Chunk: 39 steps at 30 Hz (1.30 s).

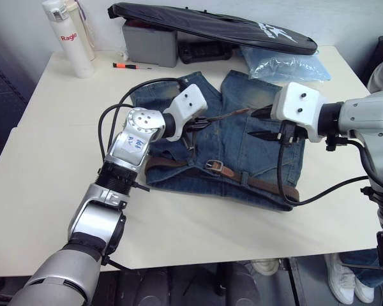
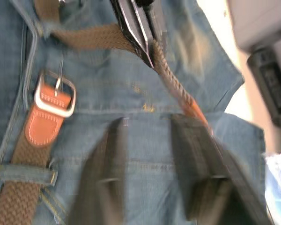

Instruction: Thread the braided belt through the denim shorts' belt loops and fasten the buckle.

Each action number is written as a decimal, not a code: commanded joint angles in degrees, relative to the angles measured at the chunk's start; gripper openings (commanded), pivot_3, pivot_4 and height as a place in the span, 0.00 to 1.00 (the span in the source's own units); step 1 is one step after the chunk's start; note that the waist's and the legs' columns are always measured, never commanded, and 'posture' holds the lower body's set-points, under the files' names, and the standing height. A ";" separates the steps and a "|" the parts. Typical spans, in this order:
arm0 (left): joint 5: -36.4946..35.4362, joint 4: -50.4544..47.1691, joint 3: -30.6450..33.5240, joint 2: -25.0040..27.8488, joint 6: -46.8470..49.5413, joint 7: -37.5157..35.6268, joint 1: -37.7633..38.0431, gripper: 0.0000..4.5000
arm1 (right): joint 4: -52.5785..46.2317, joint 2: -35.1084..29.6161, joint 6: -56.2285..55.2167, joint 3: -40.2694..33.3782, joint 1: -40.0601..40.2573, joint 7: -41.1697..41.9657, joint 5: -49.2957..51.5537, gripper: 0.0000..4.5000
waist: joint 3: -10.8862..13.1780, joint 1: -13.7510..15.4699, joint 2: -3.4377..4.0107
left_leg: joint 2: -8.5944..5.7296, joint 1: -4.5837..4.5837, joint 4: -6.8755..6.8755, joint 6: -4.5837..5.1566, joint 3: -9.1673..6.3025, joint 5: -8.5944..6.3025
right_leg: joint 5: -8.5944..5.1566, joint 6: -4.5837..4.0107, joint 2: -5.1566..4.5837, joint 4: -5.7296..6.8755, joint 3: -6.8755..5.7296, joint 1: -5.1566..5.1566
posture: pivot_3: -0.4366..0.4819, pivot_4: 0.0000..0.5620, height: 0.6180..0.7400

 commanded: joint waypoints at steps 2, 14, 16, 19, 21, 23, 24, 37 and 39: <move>-1.79 -4.19 4.43 -0.79 12.42 5.47 2.71 0.00 | -13.90 1.46 8.54 -1.30 8.72 -3.54 4.86 0.93 | 0.00 0.36 -0.01 | 0.00 -0.01 0.02 0.02 -0.04 -0.01 | 0.00 0.00 -0.01 0.00 -0.04 0.04 | 0.48 0.27 1.00; -1.25 -9.69 3.20 0.90 18.23 7.34 5.31 0.00 | -12.72 5.93 5.44 10.37 17.36 -17.84 -8.84 0.98 | 0.00 0.04 0.00 | 0.00 0.02 0.04 0.01 -0.03 -0.01 | 0.01 0.01 0.00 0.06 -0.01 0.04 | 0.48 0.27 1.00; -1.05 -9.49 2.88 1.23 18.45 7.58 5.33 0.00 | -12.66 6.36 5.87 11.09 17.92 -18.65 -9.82 0.98 | 0.00 0.05 0.00 | 0.00 0.02 0.04 0.02 -0.03 -0.01 | 0.01 0.01 0.00 0.06 -0.01 0.03 | 0.48 0.27 1.00; -1.20 -9.57 2.72 1.37 18.54 7.63 5.38 0.00 | -12.71 6.65 6.20 11.65 18.62 -18.97 -10.38 0.98 | 0.00 0.04 0.00 | 0.00 0.02 0.04 0.01 -0.03 -0.01 | 0.01 0.01 0.00 0.06 -0.01 0.03 | 0.48 0.27 1.00; -1.23 -9.55 2.67 1.42 18.57 7.70 5.33 0.00 | -12.88 6.87 6.69 11.89 18.91 -19.12 -10.43 0.98 | 0.00 0.06 0.00 | 0.00 0.02 0.04 0.02 -0.03 -0.01 | 0.01 0.01 0.00 0.05 -0.01 0.03 | 0.48 0.27 1.00; -0.96 -8.41 2.92 1.54 18.09 8.38 4.75 0.00 | -13.98 7.60 8.57 11.85 19.76 -18.64 -9.23 0.98 | 0.00 0.07 0.00 | 0.00 0.02 0.04 0.02 -0.03 -0.01 | 0.01 0.01 0.00 0.05 -0.01 0.04 | 0.48 0.27 1.00; -0.90 -7.89 3.04 1.59 17.80 8.57 4.47 0.00 | -14.28 7.81 9.26 11.78 20.00 -18.53 -8.95 0.98 | 0.00 0.06 0.00 | 0.00 0.02 0.04 0.02 -0.03 -0.01 | 0.01 0.01 0.00 0.05 -0.02 0.04 | 0.48 0.27 1.00; -1.30 -6.61 2.50 0.76 15.48 8.45 4.05 0.00 | -11.56 8.00 7.30 13.34 21.75 -21.78 -13.65 0.98 | 0.00 0.05 0.00 | 0.00 0.03 0.04 0.02 -0.03 -0.01 | 0.00 0.01 0.00 0.05 -0.01 0.04 | 0.48 0.27 1.00; -1.36 -6.95 2.21 0.58 15.16 8.16 4.24 0.00 | -11.41 9.14 7.69 12.05 21.10 -22.80 -13.21 0.98 | 0.00 0.05 -0.01 | 0.00 0.04 0.04 0.02 -0.03 -0.01 | 0.01 0.01 0.00 0.06 -0.01 0.05 | 0.48 0.27 1.00</move>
